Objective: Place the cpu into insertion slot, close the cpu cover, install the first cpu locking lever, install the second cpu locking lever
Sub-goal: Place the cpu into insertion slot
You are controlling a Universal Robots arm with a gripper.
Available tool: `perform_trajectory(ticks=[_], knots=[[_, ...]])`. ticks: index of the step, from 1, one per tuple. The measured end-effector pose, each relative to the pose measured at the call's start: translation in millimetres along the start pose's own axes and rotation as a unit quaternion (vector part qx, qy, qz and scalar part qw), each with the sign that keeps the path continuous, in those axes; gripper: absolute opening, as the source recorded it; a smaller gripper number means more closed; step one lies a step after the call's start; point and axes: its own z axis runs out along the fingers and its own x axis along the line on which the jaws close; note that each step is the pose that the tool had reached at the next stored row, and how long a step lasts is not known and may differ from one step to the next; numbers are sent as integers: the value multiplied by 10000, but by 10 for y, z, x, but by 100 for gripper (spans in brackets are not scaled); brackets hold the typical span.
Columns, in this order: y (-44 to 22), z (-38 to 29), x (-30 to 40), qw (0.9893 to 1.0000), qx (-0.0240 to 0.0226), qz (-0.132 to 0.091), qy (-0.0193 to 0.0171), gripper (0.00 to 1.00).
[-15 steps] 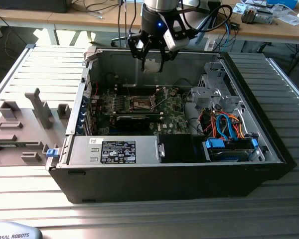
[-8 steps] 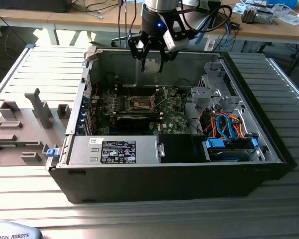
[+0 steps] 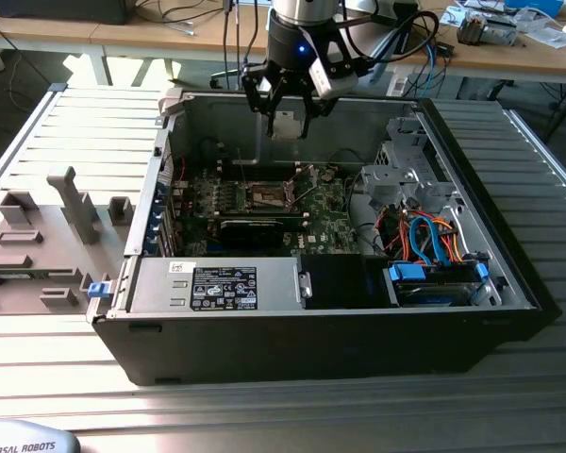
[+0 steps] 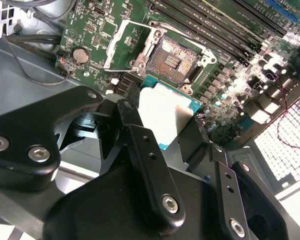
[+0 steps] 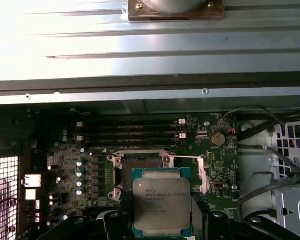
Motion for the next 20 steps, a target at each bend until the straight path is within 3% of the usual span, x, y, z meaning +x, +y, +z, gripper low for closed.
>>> perform_trajectory(ticks=[20], knots=[[-4, 42, -1, 10000, 0, 0, 0, 54]])
